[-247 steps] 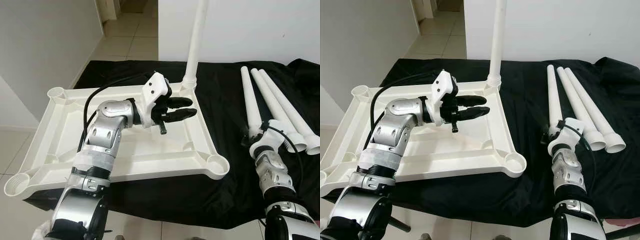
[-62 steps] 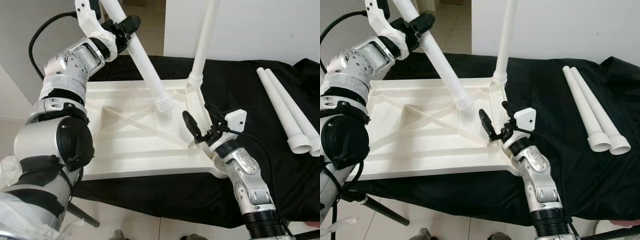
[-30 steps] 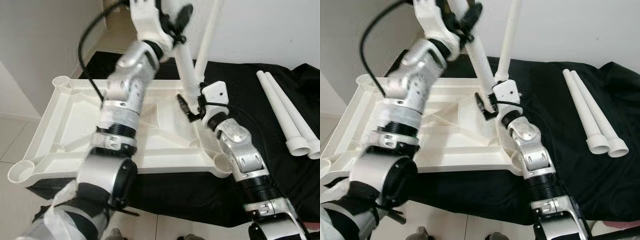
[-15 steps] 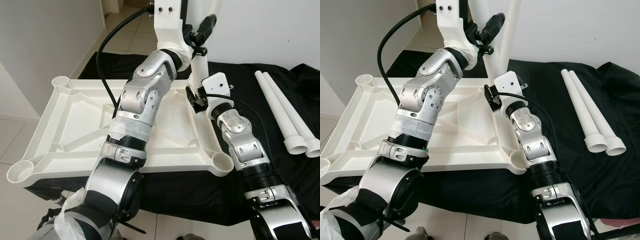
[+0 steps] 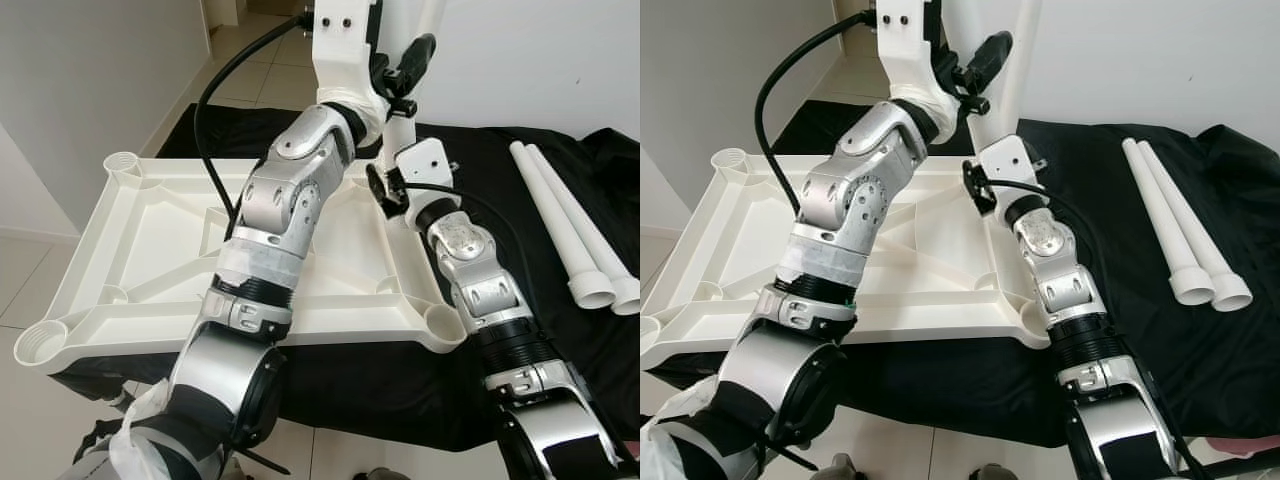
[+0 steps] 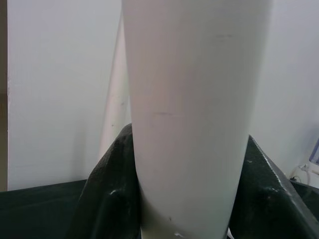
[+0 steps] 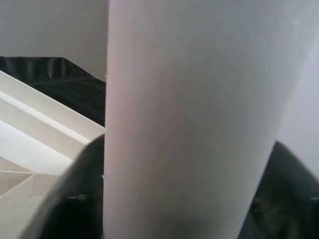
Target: Building children table
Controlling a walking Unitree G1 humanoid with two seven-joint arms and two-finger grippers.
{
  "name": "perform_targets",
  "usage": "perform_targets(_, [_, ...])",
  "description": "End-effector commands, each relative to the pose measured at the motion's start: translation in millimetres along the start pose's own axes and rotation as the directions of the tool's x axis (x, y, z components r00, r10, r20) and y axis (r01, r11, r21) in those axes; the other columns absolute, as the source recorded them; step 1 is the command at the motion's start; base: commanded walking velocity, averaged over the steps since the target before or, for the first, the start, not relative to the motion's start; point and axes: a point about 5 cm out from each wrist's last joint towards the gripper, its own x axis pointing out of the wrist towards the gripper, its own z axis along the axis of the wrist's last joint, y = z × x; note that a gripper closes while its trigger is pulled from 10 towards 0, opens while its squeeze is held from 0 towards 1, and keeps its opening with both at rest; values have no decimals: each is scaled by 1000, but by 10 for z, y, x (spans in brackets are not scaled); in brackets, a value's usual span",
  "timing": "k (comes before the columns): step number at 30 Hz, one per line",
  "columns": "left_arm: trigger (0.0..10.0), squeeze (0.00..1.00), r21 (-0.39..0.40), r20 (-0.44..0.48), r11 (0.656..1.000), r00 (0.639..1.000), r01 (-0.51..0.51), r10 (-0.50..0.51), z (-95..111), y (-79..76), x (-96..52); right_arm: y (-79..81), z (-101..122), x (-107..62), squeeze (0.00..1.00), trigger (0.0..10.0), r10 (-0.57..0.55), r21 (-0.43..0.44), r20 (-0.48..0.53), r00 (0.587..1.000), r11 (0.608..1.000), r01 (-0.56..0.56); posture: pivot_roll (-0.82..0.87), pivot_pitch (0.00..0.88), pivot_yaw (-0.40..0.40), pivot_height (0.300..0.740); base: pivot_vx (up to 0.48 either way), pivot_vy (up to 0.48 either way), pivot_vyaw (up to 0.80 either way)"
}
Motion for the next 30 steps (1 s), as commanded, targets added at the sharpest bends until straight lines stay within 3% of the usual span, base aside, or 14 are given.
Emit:
perform_targets(1, [10000,0,-30,1,999,999,32,-32,-40,-129,8,-1,11,22,0,0,-2,-8,4,1000,1000,2,-102,0,-13,740,0,0,0])
perform_targets(14, [10000,0,-18,10,999,999,40,-40,-2,-150,8,-60,-104,16,0,78,-85,45,-64,994,995,88,-85,0,-14,740,0,0,0])
perform_targets(15, [10000,0,-26,9,999,999,41,-41,-1,-153,3,-69,-121,18,0,4196,-102,63,-77,992,992,107,-80,0,-16,740,0,0,0])
perform_targets(16, [10000,1000,-52,10,998,999,44,-44,-6,-157,1,-78,-138,21,0,10000,-116,84,-92,989,989,123,-80,0,-16,740,0,0,0])
perform_targets(18, [10000,1000,-68,14,996,998,60,-59,-1,-160,-6,-87,-148,30,0,10000,-129,139,-106,986,980,143,-77,0,-14,740,0,0,0])
perform_targets(24, [10000,1000,-53,29,995,996,86,-84,33,-176,-23,-92,-172,34,0,10000,-149,189,-130,980,967,172,-73,0,-18,740,0,0,0])
perform_targets(25, [10000,812,-46,36,993,994,106,-105,43,-198,-27,-94,-185,35,0,10000,-157,206,-139,978,961,183,-72,0,-18,740,0,0,0])
perform_targets(28, [10000,812,-41,41,992,992,120,-119,50,-214,-38,-87,-192,31,0,10000,-162,216,-143,976,958,190,-71,0,-21,740,0,0,0])
perform_targets(29, [10000,0,-32,49,990,989,139,-137,63,-238,-41,-93,-194,33,0,10000,-170,217,-144,975,956,199,-69,0,-22,740,0,0,0])
perform_targets(30, [10000,0,-25,66,988,986,153,-151,91,-259,-49,-99,-191,34,0,10000,-178,233,-145,973,950,208,-62,0,-24,740,0,0,0])
